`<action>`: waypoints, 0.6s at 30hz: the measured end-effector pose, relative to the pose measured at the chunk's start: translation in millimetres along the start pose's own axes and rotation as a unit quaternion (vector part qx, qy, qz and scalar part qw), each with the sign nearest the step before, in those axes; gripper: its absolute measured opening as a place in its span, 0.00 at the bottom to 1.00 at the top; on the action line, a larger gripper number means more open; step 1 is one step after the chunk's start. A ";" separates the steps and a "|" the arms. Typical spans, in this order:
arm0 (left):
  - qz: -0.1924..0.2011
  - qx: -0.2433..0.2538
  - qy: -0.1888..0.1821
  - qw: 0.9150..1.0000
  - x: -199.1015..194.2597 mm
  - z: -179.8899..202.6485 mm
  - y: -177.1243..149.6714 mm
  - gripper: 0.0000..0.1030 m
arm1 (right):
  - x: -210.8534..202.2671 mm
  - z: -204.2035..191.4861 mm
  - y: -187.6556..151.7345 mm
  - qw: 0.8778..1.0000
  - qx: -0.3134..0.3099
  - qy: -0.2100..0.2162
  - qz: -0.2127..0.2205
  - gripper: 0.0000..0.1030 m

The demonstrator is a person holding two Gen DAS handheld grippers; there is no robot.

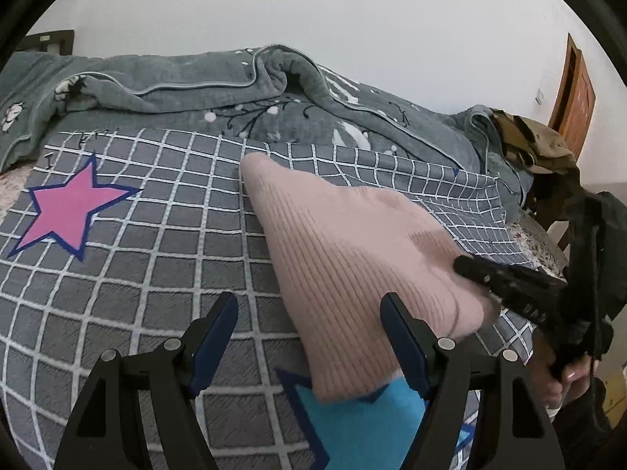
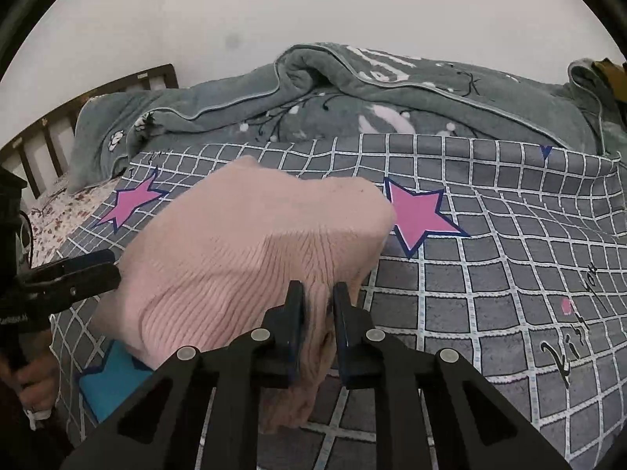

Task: Fold small clothes

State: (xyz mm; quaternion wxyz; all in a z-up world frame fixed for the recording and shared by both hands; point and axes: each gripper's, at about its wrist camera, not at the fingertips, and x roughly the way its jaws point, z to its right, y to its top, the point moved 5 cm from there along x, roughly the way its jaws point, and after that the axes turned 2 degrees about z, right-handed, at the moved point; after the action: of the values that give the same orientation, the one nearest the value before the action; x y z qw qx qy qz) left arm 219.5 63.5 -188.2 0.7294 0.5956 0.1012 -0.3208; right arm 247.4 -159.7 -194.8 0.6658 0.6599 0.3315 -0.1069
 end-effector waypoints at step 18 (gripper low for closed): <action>-0.012 0.008 0.005 1.000 -16.9 18.8 -38.4 0.70 | -48.4 -25.9 -36.6 0.997 -0.001 0.062 0.051 0.43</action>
State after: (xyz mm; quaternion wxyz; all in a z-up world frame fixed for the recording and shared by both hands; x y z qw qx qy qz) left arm 179.5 48.6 -205.1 0.7202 0.6015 0.1094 -0.3279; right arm 181.8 -153.3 -193.8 0.6491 0.6807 0.3383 -0.0310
